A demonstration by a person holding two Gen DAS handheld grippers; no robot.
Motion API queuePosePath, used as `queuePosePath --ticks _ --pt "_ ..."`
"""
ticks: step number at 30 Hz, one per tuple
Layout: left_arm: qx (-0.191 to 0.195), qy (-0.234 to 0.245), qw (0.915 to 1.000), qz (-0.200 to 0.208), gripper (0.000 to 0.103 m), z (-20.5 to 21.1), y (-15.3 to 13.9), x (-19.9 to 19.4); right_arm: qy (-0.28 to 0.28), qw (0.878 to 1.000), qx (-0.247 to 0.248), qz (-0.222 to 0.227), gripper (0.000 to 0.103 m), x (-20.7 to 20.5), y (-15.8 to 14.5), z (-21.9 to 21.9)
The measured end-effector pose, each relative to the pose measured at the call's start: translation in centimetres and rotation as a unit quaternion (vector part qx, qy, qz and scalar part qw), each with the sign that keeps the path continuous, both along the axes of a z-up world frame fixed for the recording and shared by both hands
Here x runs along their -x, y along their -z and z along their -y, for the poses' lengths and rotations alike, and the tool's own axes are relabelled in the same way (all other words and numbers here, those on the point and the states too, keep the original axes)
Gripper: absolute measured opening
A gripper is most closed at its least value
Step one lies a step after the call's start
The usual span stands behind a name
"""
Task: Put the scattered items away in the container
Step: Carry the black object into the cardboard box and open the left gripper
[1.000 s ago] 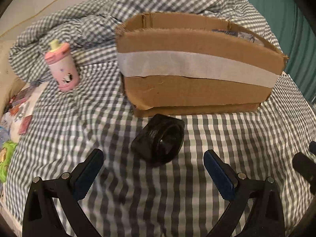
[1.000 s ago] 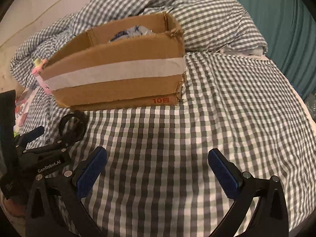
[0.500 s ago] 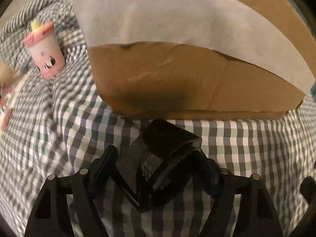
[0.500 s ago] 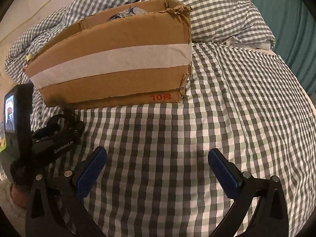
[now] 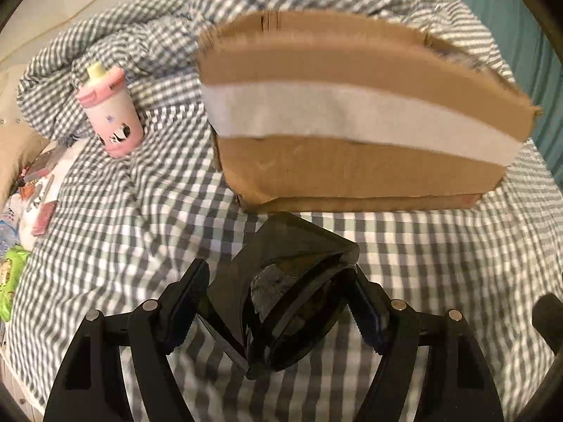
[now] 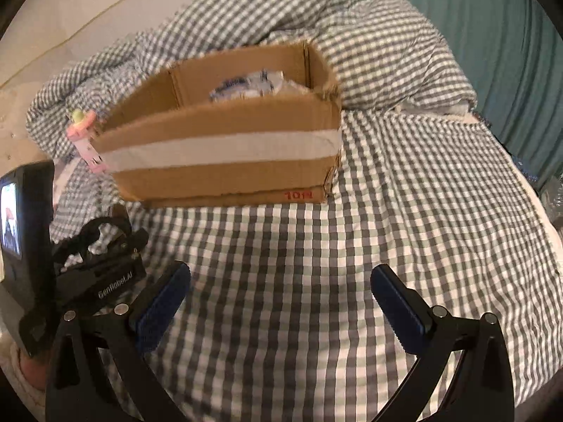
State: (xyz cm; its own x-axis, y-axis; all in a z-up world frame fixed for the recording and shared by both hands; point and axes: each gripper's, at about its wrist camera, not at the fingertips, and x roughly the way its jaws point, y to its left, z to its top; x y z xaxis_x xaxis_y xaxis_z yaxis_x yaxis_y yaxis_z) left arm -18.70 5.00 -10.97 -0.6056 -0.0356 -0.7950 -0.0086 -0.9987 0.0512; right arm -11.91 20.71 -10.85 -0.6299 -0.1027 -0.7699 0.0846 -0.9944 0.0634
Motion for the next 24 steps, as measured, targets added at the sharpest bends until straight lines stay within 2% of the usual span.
queuePosePath --ticks 8,13,19,24 --pt "-0.014 0.008 0.9990 -0.042 0.078 0.5 -5.6 -4.2 -0.005 0.999 -0.005 -0.043 0.103 -3.2 -4.9 0.5" --pt "-0.020 0.013 0.9972 -0.070 0.078 0.9 -9.5 -5.1 -0.008 0.998 -0.004 -0.063 0.103 -2.7 -8.0 1.0" --pt "-0.018 0.026 0.9942 -0.103 0.078 0.8 -14.1 -2.2 -0.008 0.993 -0.019 -0.114 0.103 0.3 -12.3 1.8" --pt "-0.018 0.029 0.9926 -0.117 0.078 -0.2 -16.3 2.6 0.000 0.991 -0.028 -0.129 0.103 4.1 -13.3 1.6"
